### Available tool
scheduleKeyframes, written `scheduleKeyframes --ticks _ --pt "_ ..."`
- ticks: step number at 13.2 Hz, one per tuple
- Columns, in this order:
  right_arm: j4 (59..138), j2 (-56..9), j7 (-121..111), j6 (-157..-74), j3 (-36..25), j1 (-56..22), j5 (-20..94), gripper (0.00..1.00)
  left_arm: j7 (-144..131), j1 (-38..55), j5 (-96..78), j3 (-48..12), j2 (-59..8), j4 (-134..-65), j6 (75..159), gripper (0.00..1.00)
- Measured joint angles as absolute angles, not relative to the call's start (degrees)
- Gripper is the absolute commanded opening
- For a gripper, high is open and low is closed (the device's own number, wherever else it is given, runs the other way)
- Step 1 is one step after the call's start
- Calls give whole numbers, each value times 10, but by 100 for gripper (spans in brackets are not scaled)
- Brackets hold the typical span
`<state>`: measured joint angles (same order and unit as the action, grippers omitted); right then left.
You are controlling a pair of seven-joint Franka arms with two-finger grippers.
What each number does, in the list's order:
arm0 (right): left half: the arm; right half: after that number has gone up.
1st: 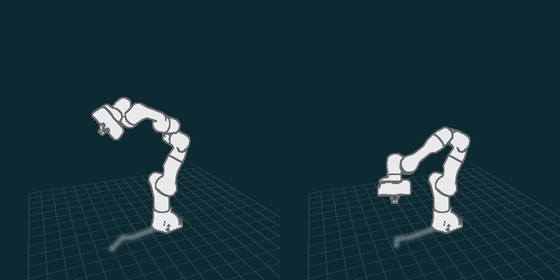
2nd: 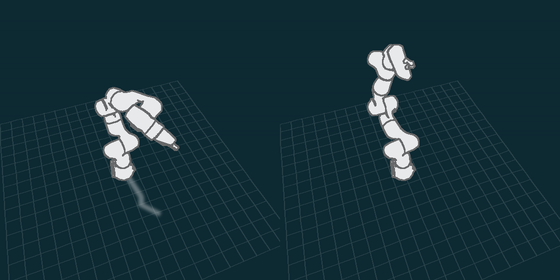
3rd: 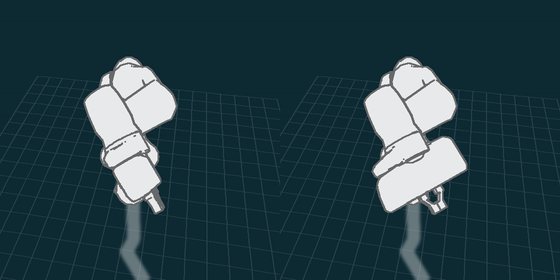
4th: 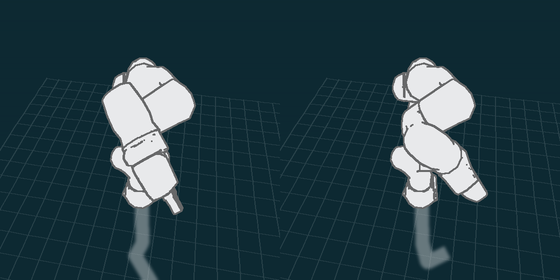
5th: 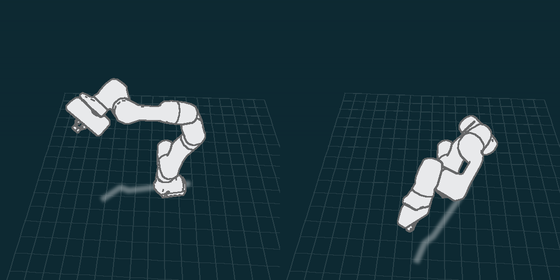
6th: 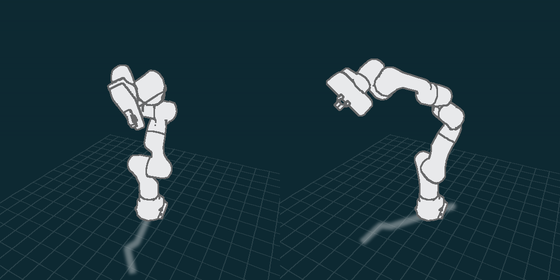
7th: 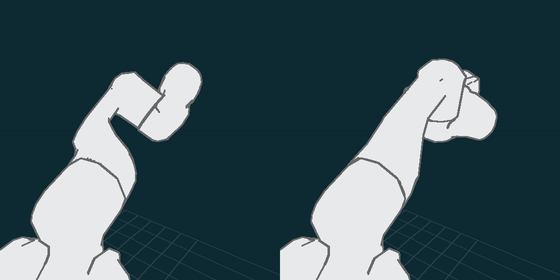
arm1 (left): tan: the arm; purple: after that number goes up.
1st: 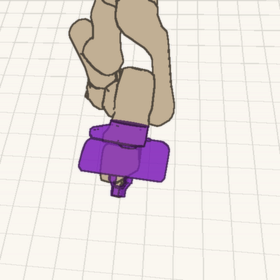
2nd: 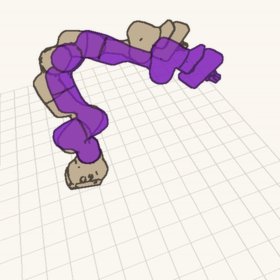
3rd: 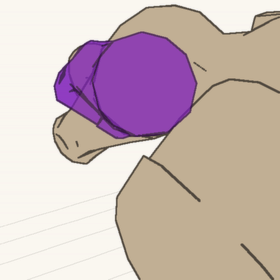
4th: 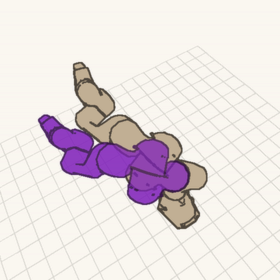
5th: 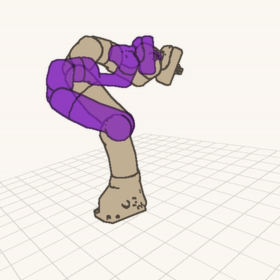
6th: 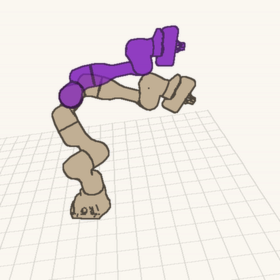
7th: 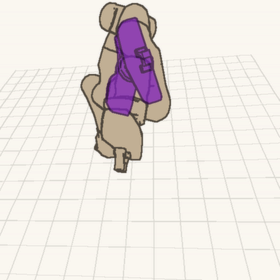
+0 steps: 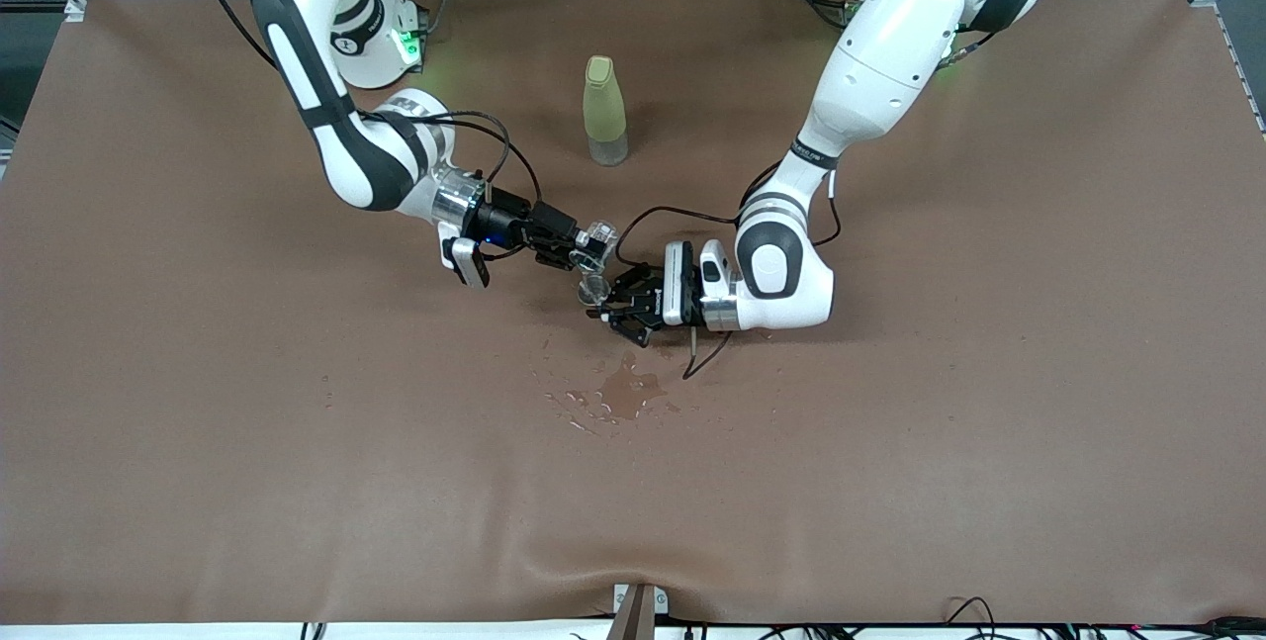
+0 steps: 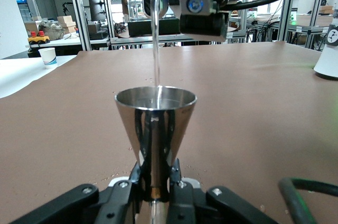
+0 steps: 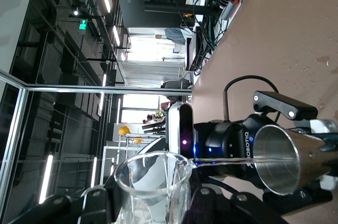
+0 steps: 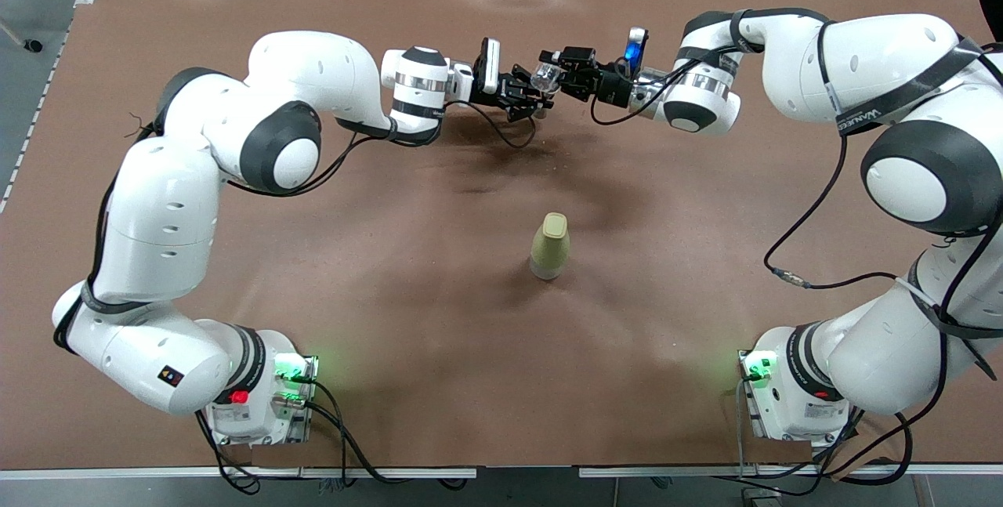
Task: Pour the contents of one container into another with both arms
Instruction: 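Pour liquid from the beaker into the jigger with the right gripper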
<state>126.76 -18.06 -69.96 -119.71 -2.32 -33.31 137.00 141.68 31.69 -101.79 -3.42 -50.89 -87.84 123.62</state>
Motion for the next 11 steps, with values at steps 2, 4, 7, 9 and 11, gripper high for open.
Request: scheduleKeyframes --ticks 2,4,7,9,11 --pt "1268 -181 -682 -1197 -24 -333 1370 18 1417 317 -1018 -34 -511 -876 1236 0" --pt "1268 -181 -666 -1197 -24 -333 1370 18 1417 317 -1018 -34 -513 -874 1236 0" --pt "1268 -181 -648 -1197 -24 -333 1370 18 1417 317 -1018 -34 -516 -871 1237 0" --pt "1267 -181 -643 -1197 -24 -333 1370 18 1417 317 -1018 -34 -519 -870 1237 0" --pt "1267 -181 -636 -1197 -24 -333 1370 18 1417 318 -1019 -34 -521 -868 1238 0"
